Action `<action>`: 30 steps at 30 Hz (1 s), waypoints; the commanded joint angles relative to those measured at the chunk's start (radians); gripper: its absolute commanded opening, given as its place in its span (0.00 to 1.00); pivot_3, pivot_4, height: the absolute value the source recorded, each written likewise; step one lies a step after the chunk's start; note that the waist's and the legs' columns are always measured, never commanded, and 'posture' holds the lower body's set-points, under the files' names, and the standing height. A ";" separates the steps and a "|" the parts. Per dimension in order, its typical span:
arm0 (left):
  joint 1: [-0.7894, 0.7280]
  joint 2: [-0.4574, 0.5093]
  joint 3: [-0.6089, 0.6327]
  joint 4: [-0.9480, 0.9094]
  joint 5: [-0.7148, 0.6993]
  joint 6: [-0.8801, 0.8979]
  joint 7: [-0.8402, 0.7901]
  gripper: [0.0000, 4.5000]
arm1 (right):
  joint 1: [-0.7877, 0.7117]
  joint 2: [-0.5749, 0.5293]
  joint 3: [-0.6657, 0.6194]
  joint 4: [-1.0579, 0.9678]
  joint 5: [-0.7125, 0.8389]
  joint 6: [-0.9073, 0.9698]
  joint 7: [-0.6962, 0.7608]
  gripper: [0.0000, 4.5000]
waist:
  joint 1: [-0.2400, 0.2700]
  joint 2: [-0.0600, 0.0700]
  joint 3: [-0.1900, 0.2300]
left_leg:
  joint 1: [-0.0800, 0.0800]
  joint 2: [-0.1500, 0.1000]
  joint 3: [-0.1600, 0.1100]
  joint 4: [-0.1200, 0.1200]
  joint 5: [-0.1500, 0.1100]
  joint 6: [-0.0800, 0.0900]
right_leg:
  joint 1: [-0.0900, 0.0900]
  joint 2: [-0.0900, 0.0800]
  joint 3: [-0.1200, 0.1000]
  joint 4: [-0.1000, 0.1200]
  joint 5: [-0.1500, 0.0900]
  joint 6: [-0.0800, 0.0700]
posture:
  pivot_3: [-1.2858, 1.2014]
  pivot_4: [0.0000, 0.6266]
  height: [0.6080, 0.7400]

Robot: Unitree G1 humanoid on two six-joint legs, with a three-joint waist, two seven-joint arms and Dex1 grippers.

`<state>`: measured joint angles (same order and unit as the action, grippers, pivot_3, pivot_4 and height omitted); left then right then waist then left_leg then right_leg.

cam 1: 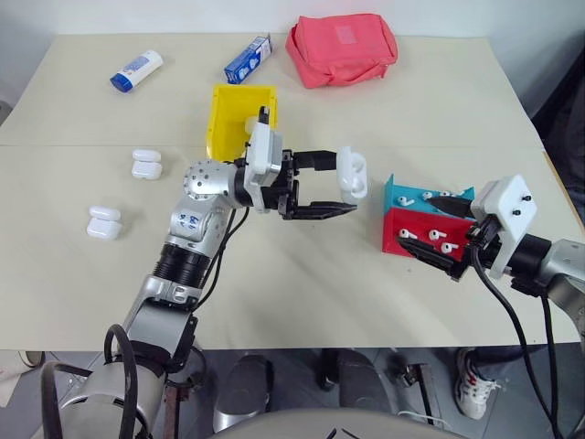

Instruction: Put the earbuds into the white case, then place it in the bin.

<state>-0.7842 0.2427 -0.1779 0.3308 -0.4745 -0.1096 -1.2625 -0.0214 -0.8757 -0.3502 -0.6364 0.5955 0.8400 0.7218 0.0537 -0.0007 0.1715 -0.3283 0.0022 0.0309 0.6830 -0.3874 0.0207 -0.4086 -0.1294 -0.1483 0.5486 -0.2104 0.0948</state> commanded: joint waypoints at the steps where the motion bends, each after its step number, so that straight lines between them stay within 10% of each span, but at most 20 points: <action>1: 0.030 -0.030 -0.010 -0.024 0.010 -0.033 -0.041 0.61 | 0.013 -0.041 -0.058 -0.068 0.044 0.105 -0.038 1.00 | 0.000 0.001 0.000 | 0.000 0.000 0.000 0.000 0.000 0.001 | 0.000 0.000 0.001 0.000 0.000 0.000 | 0.52 0.24 1.00; 11: 0.138 -0.023 -0.021 -0.070 0.005 0.016 -0.119 0.61 | 0.052 -0.165 -0.032 -0.082 0.006 0.212 -0.046 1.00 | 0.002 0.002 -0.001 | -0.005 -0.002 -0.001 0.001 0.000 0.005 | -0.001 0.000 0.001 -0.009 0.006 0.003 | 0.52 0.24 1.00; 19: 0.157 -0.029 -0.025 -0.091 0.008 0.029 -0.128 0.61 | 0.063 -0.260 0.021 -0.047 -0.024 0.216 -0.004 0.87 | 0.001 0.001 -0.001 | -0.006 -0.004 -0.001 0.001 0.000 0.008 | -0.001 -0.002 0.002 -0.011 0.008 0.005 | 0.52 0.24 1.00; 24: 0.177 -0.040 -0.035 -0.119 0.005 0.040 -0.130 0.61 | 0.042 -0.327 0.105 0.003 -0.064 0.173 0.041 0.59 | 0.000 0.002 -0.001 | -0.006 -0.004 -0.001 0.001 0.000 0.008 | -0.001 -0.002 0.002 -0.012 0.008 0.005 | 0.52 0.24 1.00; 30: 0.188 -0.043 -0.038 -0.134 0.010 0.047 -0.124 0.61 | -0.071 -0.384 0.243 0.101 -0.113 0.144 0.099 0.59 | -0.002 0.002 -0.001 | -0.006 -0.004 -0.001 0.002 0.000 0.008 | -0.001 -0.002 0.002 -0.012 0.008 0.006 | 0.52 0.24 1.00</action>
<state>-0.6013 0.2065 -0.2147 0.2382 -0.4635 -0.0637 -1.3896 -0.0691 -1.2379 -0.1180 -0.5472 0.5044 1.0053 0.8007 0.0519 0.0015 0.1702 -0.3344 -0.0020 0.0298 0.6846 -0.3874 0.0286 -0.4099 -0.1312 -0.1459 0.5364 -0.2021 0.1004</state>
